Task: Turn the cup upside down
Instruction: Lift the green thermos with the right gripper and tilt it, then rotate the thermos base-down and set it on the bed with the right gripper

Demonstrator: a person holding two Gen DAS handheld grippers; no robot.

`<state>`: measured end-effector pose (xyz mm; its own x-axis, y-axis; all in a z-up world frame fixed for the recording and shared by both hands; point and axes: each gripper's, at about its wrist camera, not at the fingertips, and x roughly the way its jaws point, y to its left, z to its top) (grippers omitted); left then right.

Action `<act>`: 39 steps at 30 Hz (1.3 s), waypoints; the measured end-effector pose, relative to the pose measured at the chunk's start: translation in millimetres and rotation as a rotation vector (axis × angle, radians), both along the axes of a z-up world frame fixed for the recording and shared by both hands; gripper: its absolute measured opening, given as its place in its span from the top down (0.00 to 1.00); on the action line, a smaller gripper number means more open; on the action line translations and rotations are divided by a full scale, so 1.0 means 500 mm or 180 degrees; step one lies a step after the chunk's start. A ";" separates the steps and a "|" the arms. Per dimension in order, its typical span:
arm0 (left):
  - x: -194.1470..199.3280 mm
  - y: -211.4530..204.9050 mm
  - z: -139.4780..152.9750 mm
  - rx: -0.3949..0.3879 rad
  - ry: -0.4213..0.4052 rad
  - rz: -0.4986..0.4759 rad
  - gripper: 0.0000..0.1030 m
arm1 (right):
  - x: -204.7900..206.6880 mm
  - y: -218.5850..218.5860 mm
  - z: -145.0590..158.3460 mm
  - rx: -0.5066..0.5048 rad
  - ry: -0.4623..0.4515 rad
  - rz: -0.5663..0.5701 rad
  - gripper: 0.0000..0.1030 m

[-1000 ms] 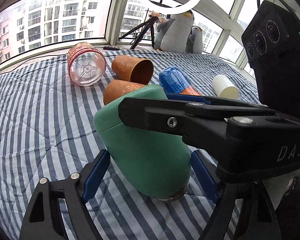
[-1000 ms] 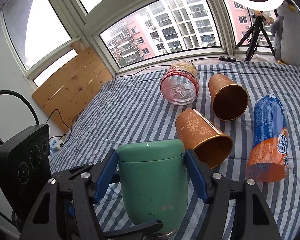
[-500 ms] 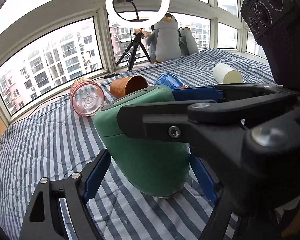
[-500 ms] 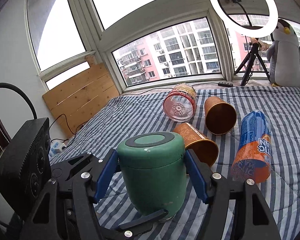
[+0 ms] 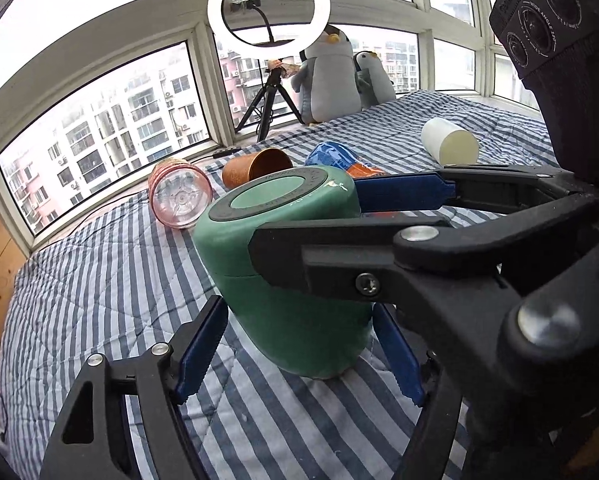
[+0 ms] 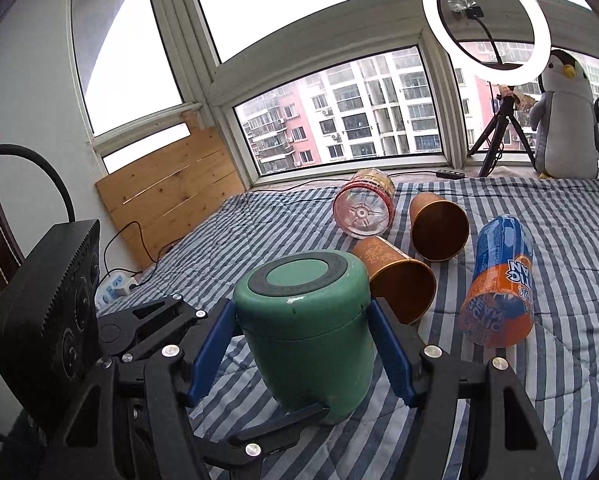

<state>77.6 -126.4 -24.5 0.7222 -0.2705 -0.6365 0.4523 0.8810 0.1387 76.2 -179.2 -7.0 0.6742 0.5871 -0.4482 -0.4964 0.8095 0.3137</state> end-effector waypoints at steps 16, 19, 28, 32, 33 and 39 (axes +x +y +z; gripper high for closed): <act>-0.025 -0.002 -0.016 0.0055 -0.0003 0.0001 0.25 | -0.037 0.003 -0.011 -0.0137 -0.0135 -0.0125 0.37; -0.029 -0.001 -0.014 0.0058 -0.0011 -0.0007 0.25 | -0.039 0.003 -0.009 -0.0160 -0.0169 -0.0133 0.37; -0.011 -0.008 -0.009 0.0008 0.0026 -0.0056 0.24 | -0.024 0.013 -0.020 -0.0149 -0.0071 -0.0096 0.38; 0.032 0.006 -0.008 -0.0193 0.0327 -0.0129 0.24 | 0.008 0.019 -0.023 -0.0044 0.0185 0.0034 0.38; 0.043 0.010 -0.009 -0.0186 0.0356 -0.0097 0.24 | 0.024 0.023 -0.020 -0.0068 0.0273 0.0074 0.38; 0.135 0.090 -0.002 -0.0788 0.0810 -0.0022 0.18 | 0.134 0.032 0.005 -0.0240 0.0789 0.0047 0.38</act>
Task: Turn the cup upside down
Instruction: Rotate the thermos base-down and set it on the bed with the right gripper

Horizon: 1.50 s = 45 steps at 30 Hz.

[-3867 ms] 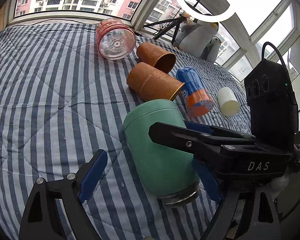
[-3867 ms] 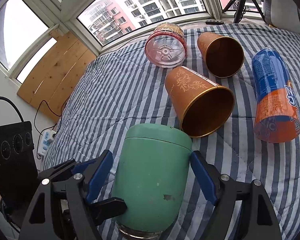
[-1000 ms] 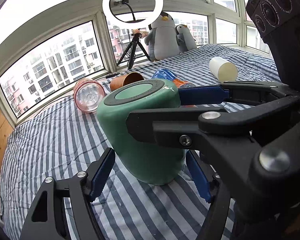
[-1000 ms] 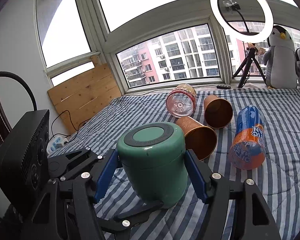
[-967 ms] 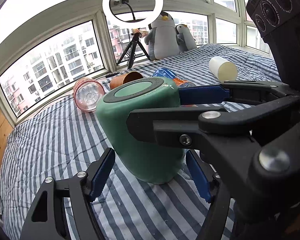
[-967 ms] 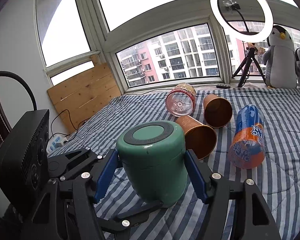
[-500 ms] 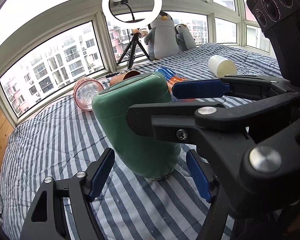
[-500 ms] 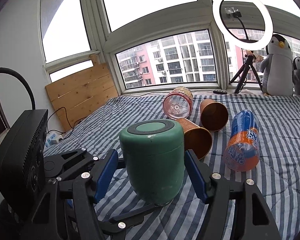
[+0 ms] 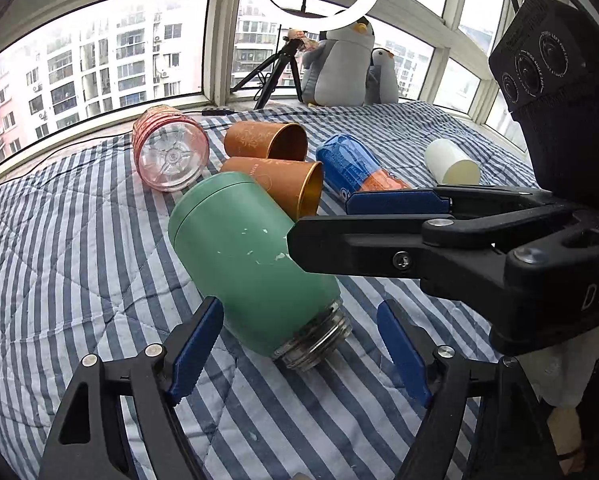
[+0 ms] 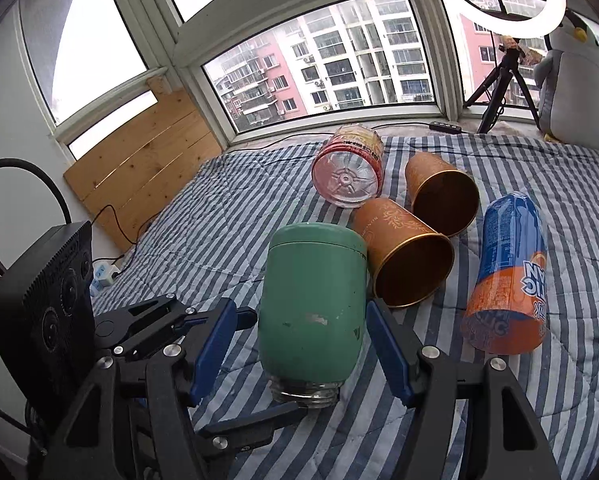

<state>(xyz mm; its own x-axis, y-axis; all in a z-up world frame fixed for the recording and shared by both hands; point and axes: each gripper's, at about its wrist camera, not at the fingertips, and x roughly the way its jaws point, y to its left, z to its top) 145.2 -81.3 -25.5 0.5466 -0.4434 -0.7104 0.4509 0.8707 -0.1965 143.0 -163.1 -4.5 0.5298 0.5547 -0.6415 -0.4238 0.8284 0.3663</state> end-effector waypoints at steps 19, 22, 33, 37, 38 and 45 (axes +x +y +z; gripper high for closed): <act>0.128 0.105 -0.058 -0.0806 0.0666 0.0015 0.10 | 0.239 0.132 -0.043 -0.0577 0.0937 0.0597 0.34; 0.151 0.113 -0.065 -0.0886 0.0757 0.0124 0.09 | 0.244 0.149 -0.048 -0.0712 0.0900 0.0649 0.31; 0.102 0.082 -0.025 -0.0389 0.0194 0.0232 0.14 | 0.185 0.128 -0.031 -0.0637 0.0508 0.0381 0.32; 0.044 0.030 0.007 0.0061 -0.0335 0.0165 0.20 | 0.119 0.101 -0.007 -0.0478 0.0147 0.0279 0.35; 0.026 0.017 0.016 0.0129 -0.0474 0.0110 0.26 | 0.103 0.090 -0.003 -0.0415 0.0069 0.0254 0.45; -0.014 -0.015 -0.003 0.0180 -0.0326 -0.0205 0.49 | 0.040 0.074 -0.005 -0.0327 0.0019 0.0218 0.74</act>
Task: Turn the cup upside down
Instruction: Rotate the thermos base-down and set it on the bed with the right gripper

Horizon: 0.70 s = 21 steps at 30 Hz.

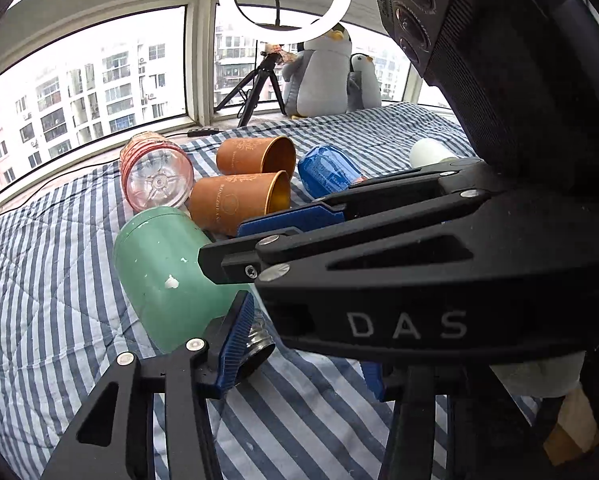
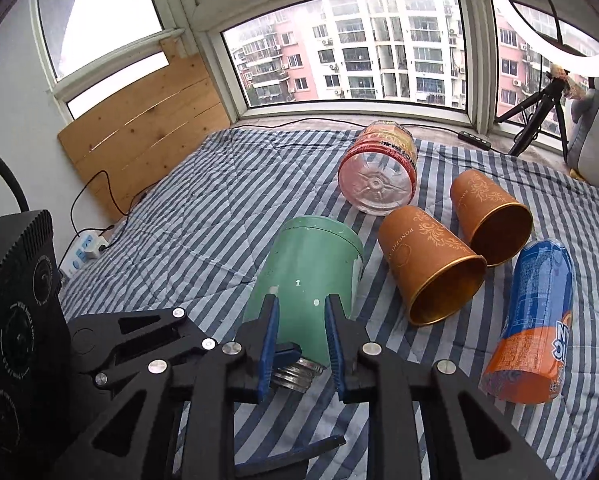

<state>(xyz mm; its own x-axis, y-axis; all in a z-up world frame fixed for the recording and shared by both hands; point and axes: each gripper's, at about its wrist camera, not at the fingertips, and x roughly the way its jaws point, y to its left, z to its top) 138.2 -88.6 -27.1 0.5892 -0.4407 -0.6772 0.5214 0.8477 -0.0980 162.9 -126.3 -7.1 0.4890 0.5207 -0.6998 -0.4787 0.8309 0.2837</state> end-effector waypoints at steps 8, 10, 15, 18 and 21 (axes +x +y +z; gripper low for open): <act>-0.033 0.131 0.000 -0.0147 0.0218 0.0284 0.27 | 0.047 0.012 -0.003 0.0073 0.0321 0.0094 0.32; -0.030 0.164 -0.001 -0.0170 0.0271 0.0413 0.26 | 0.081 0.042 -0.014 0.0044 0.0540 0.0117 0.29; -0.045 0.226 -0.005 -0.0241 0.0249 0.0589 0.26 | 0.153 0.121 -0.047 -0.0177 0.0742 0.0195 0.24; -0.043 0.247 -0.017 -0.0256 0.0269 0.0665 0.26 | 0.194 0.145 -0.077 -0.0283 0.0988 0.0296 0.22; -0.068 0.270 -0.017 -0.0279 0.0240 0.0726 0.26 | 0.212 0.152 -0.103 -0.0297 0.1067 0.0256 0.24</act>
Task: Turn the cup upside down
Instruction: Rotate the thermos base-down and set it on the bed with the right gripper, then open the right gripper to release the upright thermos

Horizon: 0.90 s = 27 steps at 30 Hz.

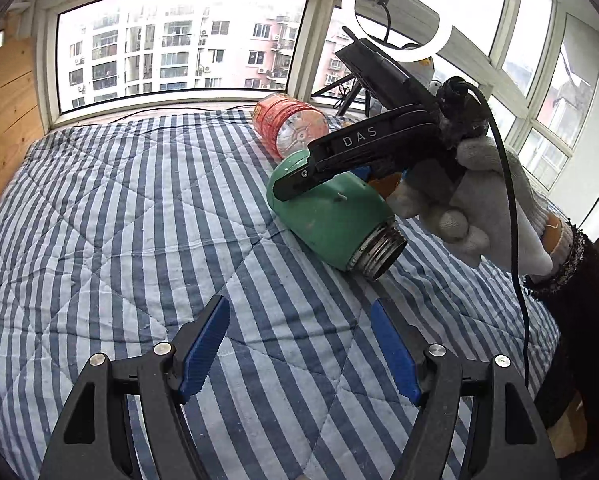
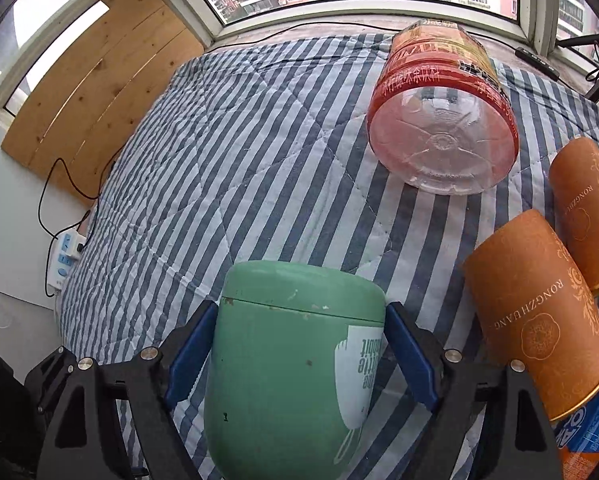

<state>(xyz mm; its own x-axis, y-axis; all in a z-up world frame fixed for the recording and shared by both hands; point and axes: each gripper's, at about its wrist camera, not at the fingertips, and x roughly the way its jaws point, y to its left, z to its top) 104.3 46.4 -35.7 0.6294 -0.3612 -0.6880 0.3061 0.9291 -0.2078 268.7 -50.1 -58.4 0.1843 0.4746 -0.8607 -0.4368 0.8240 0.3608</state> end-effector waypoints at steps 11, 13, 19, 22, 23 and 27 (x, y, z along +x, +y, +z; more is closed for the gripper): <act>-0.041 -0.011 0.019 -0.0139 -0.0109 -0.0116 0.26 | -0.132 -0.062 0.083 0.0140 -0.1182 -0.0291 0.25; -0.049 -0.022 0.017 -0.0164 -0.0104 -0.0164 0.26 | -0.154 -0.077 0.098 0.0139 -0.1520 -0.0421 0.25; -0.059 -0.043 0.015 -0.0152 -0.0125 -0.0249 0.26 | -0.230 -0.085 0.103 -0.0053 -0.2349 -0.0527 0.26; -0.058 -0.038 0.015 -0.0197 -0.0111 -0.0228 0.26 | -0.234 -0.078 0.087 -0.0148 -0.2402 -0.0491 0.26; -0.057 -0.037 0.015 -0.0221 -0.0101 -0.0214 0.26 | -0.226 -0.081 0.090 -0.0115 -0.2353 -0.0518 0.26; -0.060 -0.036 0.013 -0.0255 -0.0096 -0.0213 0.26 | -0.180 -0.091 0.105 0.0046 -0.2069 -0.0705 0.26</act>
<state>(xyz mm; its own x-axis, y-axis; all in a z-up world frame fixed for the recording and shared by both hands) 74.3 28.4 -29.2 0.6221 -0.4562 -0.6363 0.3742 0.8871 -0.2703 178.8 -95.5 -5.7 0.7552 0.3767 -0.5364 -0.3900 0.9160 0.0942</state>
